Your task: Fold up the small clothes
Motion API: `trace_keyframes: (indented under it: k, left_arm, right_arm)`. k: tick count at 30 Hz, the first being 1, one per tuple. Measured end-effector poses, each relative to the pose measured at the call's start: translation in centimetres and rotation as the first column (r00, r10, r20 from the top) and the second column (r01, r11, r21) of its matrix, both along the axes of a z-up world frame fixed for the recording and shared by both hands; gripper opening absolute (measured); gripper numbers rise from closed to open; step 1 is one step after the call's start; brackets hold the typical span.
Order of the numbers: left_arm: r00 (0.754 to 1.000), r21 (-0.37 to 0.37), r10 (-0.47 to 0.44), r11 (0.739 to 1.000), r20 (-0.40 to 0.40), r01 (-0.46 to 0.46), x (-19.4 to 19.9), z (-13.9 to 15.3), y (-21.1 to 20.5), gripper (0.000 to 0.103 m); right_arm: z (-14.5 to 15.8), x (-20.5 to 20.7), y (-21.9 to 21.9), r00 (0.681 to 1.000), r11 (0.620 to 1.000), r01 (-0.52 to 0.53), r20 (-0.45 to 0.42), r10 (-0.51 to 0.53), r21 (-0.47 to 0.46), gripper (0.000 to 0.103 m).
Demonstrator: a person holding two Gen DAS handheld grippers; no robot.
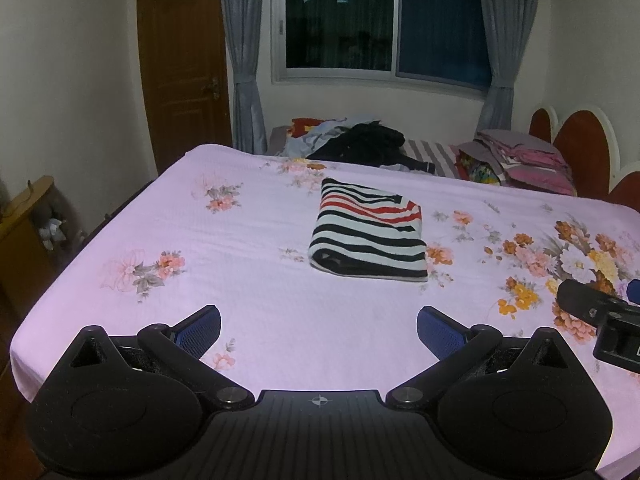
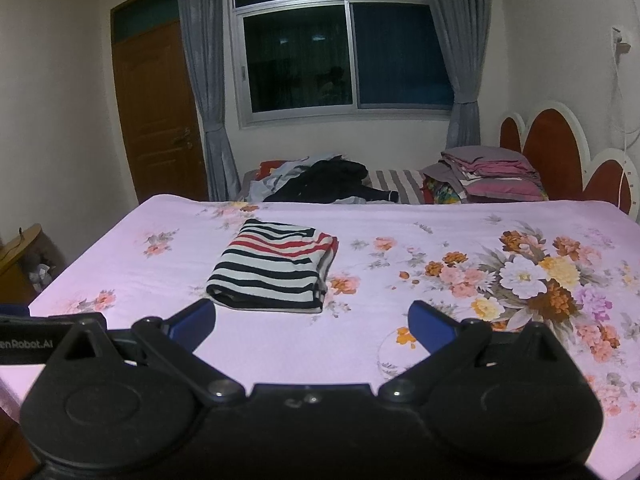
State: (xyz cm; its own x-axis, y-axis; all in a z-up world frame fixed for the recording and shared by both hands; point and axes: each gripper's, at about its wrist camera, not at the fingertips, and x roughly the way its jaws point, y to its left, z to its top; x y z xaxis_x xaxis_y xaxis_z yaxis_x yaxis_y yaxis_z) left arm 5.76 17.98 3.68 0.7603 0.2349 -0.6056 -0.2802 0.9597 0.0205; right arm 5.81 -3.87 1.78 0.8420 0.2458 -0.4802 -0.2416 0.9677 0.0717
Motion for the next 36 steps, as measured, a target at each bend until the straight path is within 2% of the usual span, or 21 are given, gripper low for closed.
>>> trace_keyframes:
  k: [19,36]
  left_arm:
    - [1.0,0.001,-0.007,1.0,-0.017,0.007,0.5,-0.5,0.3,0.103]
    - [0.998,-0.002,-0.027,1.0,-0.051,0.027,3.7,-2.0,0.1,0.103]
  right_arm:
    - [-0.6,0.4,1.0,1.0,1.0,-0.003,-0.02,0.003,-0.001,0.103]
    - [-1.8,3.0,1.2,0.998,1.0,-0.004,-0.062,0.004,-0.004,0.103]
